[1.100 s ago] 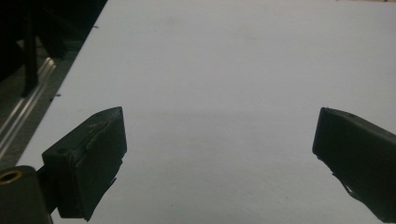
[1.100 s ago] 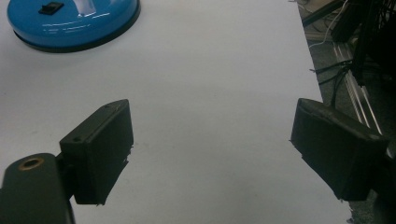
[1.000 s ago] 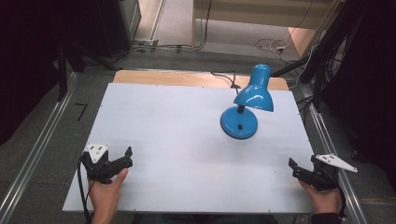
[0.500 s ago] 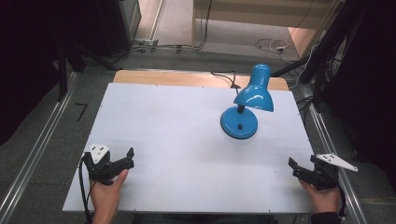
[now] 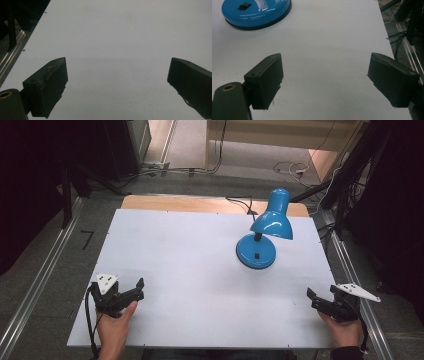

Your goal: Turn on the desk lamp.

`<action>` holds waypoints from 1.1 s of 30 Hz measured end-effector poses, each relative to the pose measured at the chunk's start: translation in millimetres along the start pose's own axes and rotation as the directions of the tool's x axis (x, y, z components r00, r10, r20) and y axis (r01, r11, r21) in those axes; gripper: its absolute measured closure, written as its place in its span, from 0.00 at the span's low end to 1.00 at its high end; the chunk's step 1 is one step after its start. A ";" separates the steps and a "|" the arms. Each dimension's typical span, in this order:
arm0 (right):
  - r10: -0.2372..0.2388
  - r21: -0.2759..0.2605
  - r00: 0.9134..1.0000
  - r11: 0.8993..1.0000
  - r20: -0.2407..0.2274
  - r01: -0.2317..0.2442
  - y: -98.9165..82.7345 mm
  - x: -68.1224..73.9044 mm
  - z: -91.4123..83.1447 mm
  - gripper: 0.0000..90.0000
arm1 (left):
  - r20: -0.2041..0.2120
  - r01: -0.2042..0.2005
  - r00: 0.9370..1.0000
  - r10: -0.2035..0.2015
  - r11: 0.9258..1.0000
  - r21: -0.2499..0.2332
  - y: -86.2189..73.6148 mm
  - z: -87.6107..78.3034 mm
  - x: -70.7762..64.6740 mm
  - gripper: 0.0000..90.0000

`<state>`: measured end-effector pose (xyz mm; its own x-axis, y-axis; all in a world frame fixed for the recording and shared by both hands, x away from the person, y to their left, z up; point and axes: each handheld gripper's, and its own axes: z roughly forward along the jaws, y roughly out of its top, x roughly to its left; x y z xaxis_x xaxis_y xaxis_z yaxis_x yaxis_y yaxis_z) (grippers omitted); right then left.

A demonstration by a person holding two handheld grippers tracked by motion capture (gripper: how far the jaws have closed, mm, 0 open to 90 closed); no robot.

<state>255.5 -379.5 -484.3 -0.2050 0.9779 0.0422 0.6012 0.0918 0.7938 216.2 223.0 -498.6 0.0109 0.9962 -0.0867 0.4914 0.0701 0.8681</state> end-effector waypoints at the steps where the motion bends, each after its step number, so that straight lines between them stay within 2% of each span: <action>1: 0.000 0.000 1.000 1.000 0.000 0.000 0.0 0.0 0.0 0.13 | 0.000 0.000 1.000 0.000 1.000 0.000 0.0 0.0 0.0 0.04; 2: 0.001 0.001 1.000 1.000 -0.003 -0.001 0.3 1.3 0.2 0.13 | 0.011 0.017 1.000 -0.017 1.000 -0.005 0.6 -0.2 0.3 0.04; 7: 0.018 0.002 1.000 1.000 -0.011 -0.018 3.4 4.8 3.3 0.13 | 0.025 0.008 1.000 -0.008 1.000 0.013 0.3 4.0 -1.6 0.04; 9: 0.009 0.001 1.000 1.000 -0.016 -0.009 4.0 7.1 3.9 0.13 | 0.032 0.009 0.999 -0.009 1.000 0.005 0.8 3.5 -1.6 0.04; 23: -0.028 -0.006 0.999 1.000 -0.040 0.028 13.5 21.5 15.3 0.13 | 0.039 -0.001 0.999 0.001 1.000 0.002 0.6 1.4 -2.8 0.04; 33: -0.036 -0.016 0.997 0.999 -0.061 0.036 19.8 31.9 20.3 0.14 | 0.037 0.004 0.999 -0.003 1.000 -0.004 0.9 0.6 -3.2 0.04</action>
<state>276.5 -342.7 -479.5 -0.2739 0.9604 0.0505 0.5812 0.1234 0.8043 217.2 219.9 -497.9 0.0418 0.9933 -0.1078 0.4878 0.0739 0.8698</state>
